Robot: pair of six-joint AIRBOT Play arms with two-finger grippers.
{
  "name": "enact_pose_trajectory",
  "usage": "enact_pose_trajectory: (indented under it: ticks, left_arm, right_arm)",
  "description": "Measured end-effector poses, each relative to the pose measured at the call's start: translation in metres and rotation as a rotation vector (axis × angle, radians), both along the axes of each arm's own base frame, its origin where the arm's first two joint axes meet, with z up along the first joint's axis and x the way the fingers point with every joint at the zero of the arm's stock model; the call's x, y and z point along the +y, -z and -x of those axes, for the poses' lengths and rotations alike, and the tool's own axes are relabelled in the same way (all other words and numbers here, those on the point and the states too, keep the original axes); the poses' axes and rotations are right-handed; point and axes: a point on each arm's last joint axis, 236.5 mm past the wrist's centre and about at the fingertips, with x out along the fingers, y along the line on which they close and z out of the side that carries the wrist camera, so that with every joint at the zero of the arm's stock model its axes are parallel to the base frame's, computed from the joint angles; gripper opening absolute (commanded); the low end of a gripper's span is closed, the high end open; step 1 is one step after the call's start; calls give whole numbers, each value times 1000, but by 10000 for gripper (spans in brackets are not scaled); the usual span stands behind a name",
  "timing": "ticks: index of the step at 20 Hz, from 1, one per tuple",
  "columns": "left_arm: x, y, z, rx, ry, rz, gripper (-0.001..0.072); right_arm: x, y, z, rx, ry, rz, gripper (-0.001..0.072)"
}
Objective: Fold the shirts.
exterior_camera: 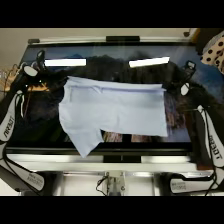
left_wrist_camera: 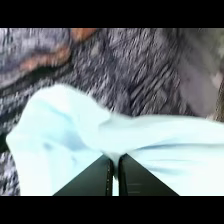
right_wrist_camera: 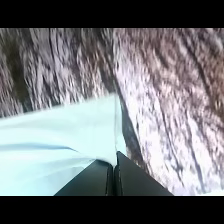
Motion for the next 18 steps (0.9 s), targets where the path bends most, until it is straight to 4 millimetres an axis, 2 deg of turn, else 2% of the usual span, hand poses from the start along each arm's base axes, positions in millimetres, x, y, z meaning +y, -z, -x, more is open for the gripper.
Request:
enact_pose_trajectory:
  ticks: [5,8,12,18]
  left_arm:
    - [8,38,43,220,63,18,39]
    - [5,56,58,304,78,33,39]
    - [2,65,67,350,88,43,39]
    - [5,68,68,371,68,56,40]
  right_arm:
    - [1,28,32,175,-17,8,60]
    - [7,42,44,241,-11,-24,60]
    - [14,54,52,291,-4,-64,60]
    - [16,61,58,326,-3,-75,60]
